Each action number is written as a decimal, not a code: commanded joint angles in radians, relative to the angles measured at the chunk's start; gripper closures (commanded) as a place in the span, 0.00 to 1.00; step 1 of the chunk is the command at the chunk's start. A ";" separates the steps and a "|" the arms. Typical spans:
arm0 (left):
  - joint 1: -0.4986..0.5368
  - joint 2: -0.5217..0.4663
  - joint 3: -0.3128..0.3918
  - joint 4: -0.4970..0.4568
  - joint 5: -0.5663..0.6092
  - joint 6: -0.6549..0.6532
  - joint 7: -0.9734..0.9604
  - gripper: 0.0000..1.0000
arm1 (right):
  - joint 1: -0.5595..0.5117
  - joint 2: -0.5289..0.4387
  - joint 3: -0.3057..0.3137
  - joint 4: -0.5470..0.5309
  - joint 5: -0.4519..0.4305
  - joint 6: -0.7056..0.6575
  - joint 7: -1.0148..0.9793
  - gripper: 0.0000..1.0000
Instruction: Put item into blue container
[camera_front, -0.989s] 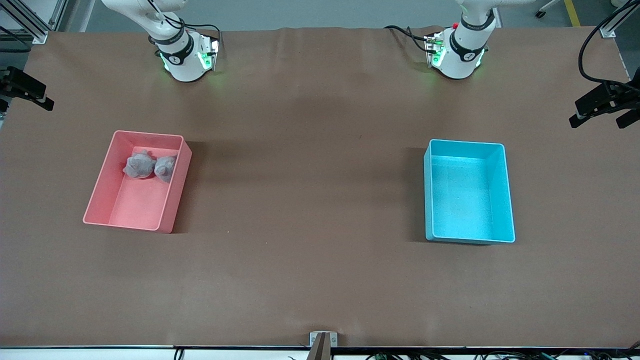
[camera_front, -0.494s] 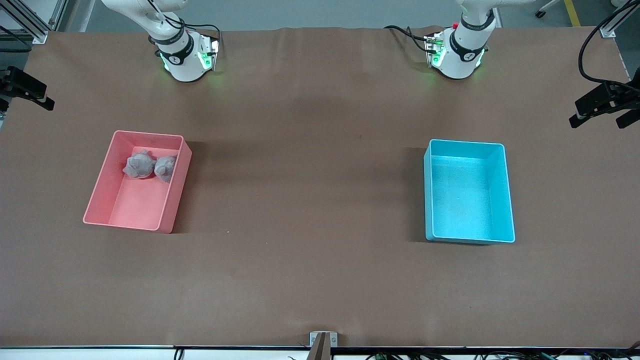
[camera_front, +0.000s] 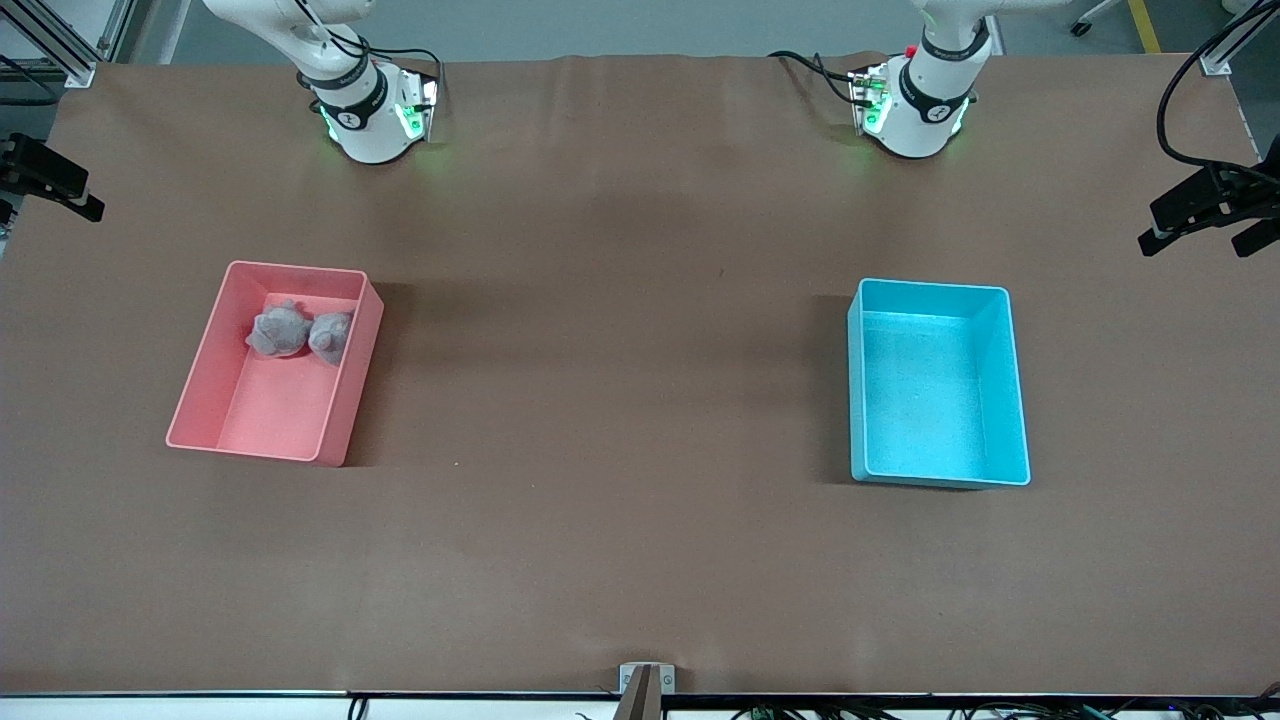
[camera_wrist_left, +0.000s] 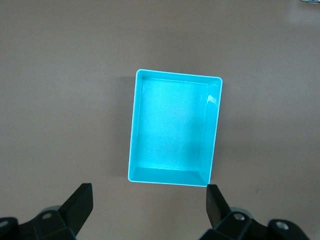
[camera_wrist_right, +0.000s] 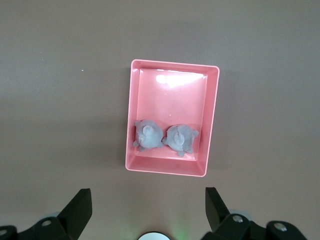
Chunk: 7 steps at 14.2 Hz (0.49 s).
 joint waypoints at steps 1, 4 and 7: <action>0.005 -0.005 -0.007 0.002 0.019 -0.011 0.009 0.00 | -0.032 0.105 0.006 0.005 -0.007 0.013 0.000 0.00; 0.005 -0.005 -0.005 0.002 0.019 -0.011 0.009 0.00 | -0.077 0.226 0.006 0.015 -0.019 0.027 -0.005 0.00; 0.005 -0.005 -0.005 0.002 0.019 -0.011 0.009 0.00 | -0.079 0.225 0.006 -0.068 -0.030 0.117 0.012 0.00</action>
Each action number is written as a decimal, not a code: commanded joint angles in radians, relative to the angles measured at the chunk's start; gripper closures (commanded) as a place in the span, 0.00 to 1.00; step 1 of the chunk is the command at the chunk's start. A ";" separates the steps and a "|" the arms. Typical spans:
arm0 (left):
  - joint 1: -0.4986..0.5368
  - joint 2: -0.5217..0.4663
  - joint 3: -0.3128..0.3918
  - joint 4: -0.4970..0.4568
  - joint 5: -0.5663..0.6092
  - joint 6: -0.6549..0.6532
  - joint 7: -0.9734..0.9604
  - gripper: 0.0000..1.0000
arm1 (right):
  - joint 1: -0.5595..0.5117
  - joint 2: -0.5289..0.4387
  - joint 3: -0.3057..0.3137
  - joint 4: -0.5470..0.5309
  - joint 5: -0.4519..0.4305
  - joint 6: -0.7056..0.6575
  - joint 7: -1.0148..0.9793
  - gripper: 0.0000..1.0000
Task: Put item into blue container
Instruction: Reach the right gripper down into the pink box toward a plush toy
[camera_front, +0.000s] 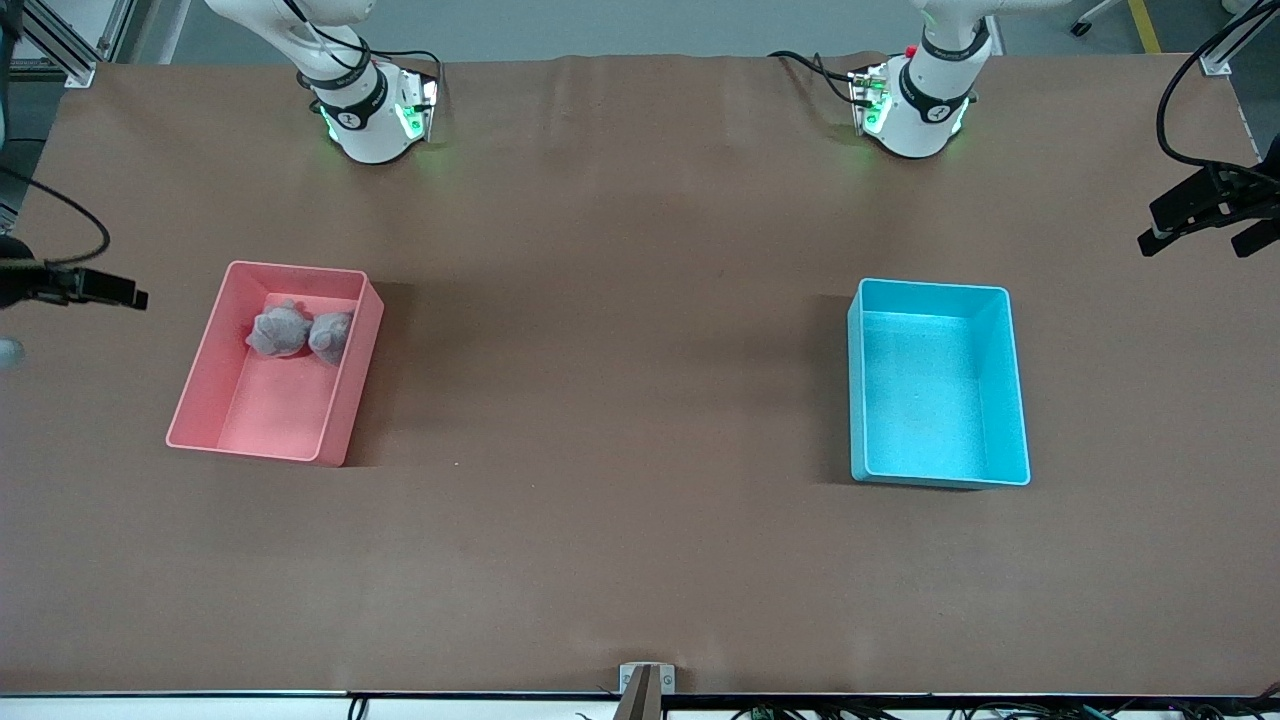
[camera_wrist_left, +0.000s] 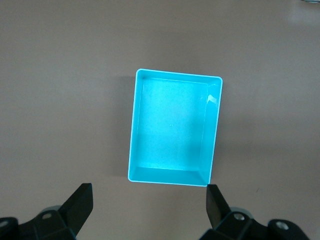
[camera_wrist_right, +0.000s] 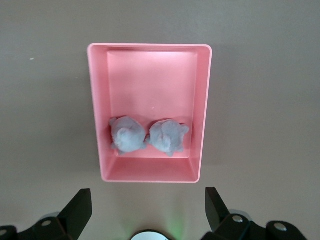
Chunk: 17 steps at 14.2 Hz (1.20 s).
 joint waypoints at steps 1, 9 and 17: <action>0.005 -0.005 -0.005 0.002 0.019 -0.011 0.008 0.00 | -0.009 -0.026 0.011 -0.121 -0.016 0.114 0.014 0.00; 0.005 -0.005 -0.007 0.004 0.019 -0.012 0.008 0.00 | -0.041 -0.049 0.011 -0.635 0.015 0.677 0.017 0.00; 0.006 -0.005 -0.005 0.002 0.017 -0.012 0.008 0.00 | -0.051 -0.014 0.012 -0.781 0.020 0.834 0.017 0.00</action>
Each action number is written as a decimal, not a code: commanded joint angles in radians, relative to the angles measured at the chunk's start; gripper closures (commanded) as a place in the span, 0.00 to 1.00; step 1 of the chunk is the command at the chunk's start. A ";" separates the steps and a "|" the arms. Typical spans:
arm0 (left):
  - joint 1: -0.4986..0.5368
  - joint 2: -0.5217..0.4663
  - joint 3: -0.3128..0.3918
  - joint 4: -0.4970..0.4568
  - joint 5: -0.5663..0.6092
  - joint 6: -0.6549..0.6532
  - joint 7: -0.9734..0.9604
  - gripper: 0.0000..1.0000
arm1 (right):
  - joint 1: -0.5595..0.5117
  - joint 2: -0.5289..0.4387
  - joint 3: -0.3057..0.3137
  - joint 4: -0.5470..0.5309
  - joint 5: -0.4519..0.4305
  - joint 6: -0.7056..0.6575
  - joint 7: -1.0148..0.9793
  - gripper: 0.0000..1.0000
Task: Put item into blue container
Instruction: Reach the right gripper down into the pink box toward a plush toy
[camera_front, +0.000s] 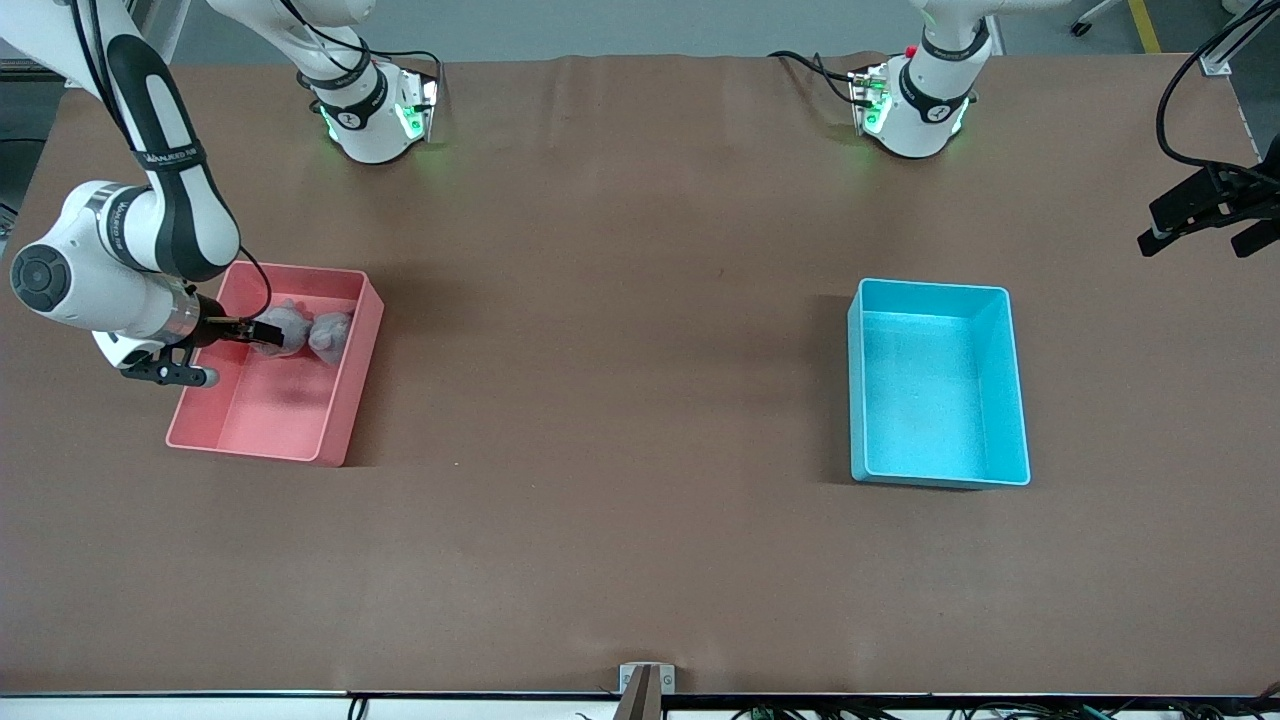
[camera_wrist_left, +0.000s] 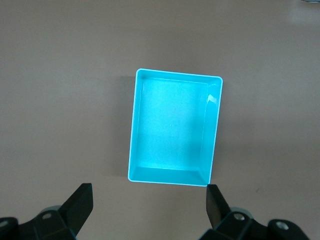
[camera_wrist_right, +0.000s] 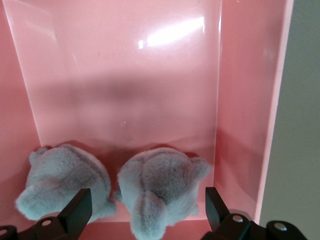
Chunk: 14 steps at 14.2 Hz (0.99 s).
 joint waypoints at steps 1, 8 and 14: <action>0.006 -0.005 -0.007 0.003 0.017 -0.012 0.008 0.00 | -0.017 -0.014 0.014 -0.054 0.010 0.067 0.011 0.00; 0.006 -0.005 -0.005 0.003 0.017 -0.012 0.008 0.00 | -0.017 0.044 0.016 -0.099 0.021 0.167 0.015 0.00; 0.006 -0.005 -0.005 0.004 0.017 -0.012 0.008 0.00 | -0.017 0.102 0.016 -0.102 0.038 0.184 0.015 0.00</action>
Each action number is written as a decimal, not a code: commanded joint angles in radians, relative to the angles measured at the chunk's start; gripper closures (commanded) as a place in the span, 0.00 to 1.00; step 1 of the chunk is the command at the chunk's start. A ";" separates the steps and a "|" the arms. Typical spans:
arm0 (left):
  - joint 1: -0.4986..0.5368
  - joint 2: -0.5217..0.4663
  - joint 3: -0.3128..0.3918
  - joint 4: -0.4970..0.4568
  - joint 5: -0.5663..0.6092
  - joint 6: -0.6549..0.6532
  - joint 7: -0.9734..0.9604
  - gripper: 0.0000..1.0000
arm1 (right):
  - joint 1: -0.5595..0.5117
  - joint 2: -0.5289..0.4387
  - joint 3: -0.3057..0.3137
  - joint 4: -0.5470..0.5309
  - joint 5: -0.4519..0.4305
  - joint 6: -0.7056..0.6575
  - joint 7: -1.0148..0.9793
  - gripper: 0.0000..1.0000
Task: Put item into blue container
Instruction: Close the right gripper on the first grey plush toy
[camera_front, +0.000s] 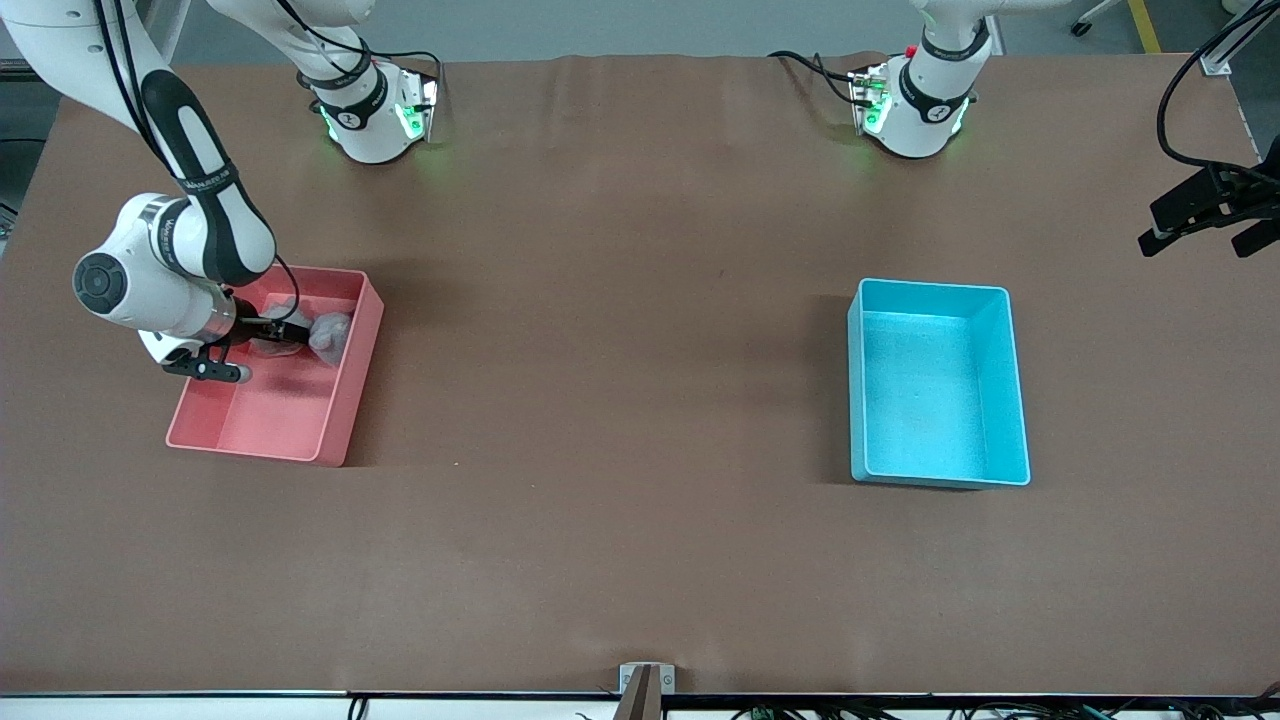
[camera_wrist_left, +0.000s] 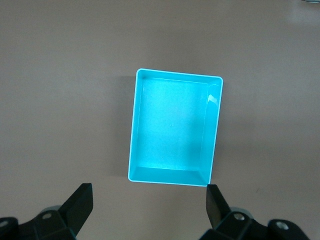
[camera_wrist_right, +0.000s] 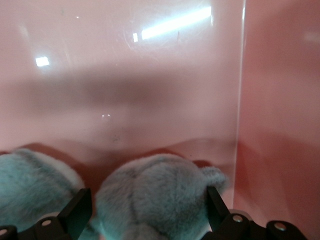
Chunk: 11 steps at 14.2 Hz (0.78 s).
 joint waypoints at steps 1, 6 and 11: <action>0.005 -0.005 -0.005 0.004 0.017 -0.012 0.008 0.00 | -0.017 0.016 0.015 -0.012 0.017 0.024 0.006 0.00; 0.005 -0.005 -0.005 0.003 0.017 -0.012 0.008 0.00 | -0.016 0.030 0.015 -0.012 0.017 0.021 0.006 0.01; 0.005 -0.005 -0.005 0.004 0.017 -0.012 0.008 0.00 | -0.016 0.030 0.015 -0.011 0.017 -0.011 0.012 0.01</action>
